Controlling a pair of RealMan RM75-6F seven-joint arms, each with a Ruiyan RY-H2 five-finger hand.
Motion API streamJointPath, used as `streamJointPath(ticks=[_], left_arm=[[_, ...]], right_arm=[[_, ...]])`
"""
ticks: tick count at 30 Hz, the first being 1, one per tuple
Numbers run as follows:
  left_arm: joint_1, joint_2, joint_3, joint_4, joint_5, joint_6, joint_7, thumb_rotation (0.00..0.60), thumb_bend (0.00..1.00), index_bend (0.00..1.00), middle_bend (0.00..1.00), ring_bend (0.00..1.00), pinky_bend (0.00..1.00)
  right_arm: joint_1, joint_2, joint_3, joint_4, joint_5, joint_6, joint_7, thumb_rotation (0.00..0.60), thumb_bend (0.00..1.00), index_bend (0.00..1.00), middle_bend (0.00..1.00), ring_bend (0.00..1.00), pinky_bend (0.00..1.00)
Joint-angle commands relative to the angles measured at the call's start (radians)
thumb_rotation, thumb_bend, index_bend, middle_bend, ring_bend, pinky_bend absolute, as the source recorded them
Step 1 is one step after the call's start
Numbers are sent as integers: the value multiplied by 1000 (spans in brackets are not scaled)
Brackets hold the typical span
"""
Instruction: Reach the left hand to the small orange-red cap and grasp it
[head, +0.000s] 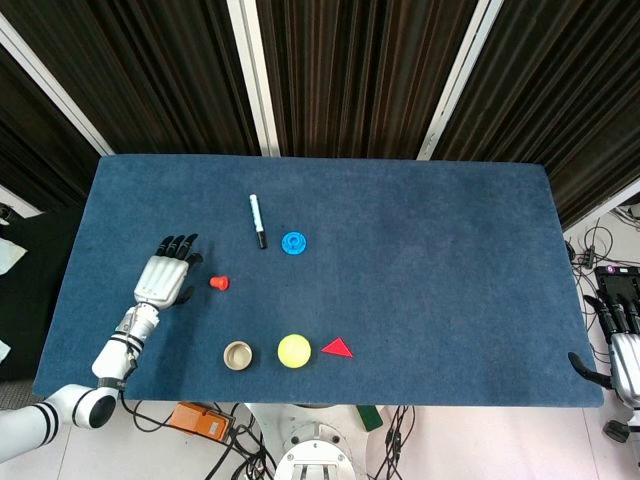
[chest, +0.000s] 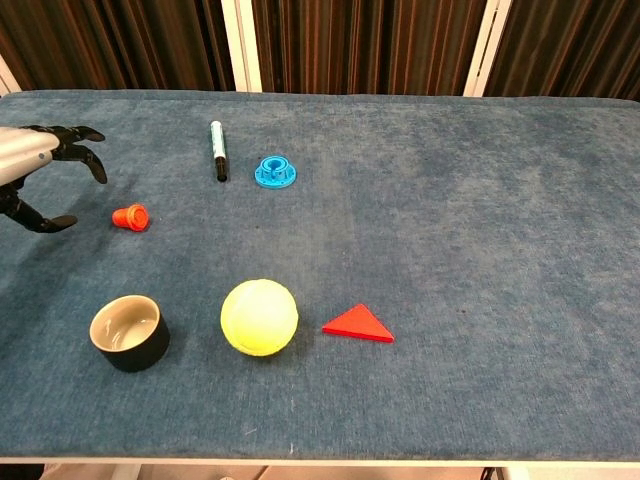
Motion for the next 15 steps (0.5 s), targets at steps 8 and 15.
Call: streamJointPath(ticks=[8, 15], left_arm=[[-10, -9, 5, -50, -32, 19, 57, 600, 272, 328, 0, 0, 67], [-30, -32, 4, -63, -71, 11, 112, 600, 263, 339, 0, 0, 67]], right_arm=[[3, 2, 0, -1, 3, -7, 0, 600, 400, 180, 135, 37, 0], [1, 4, 0, -3, 4, -5, 1, 600, 400, 180, 135, 37, 0]])
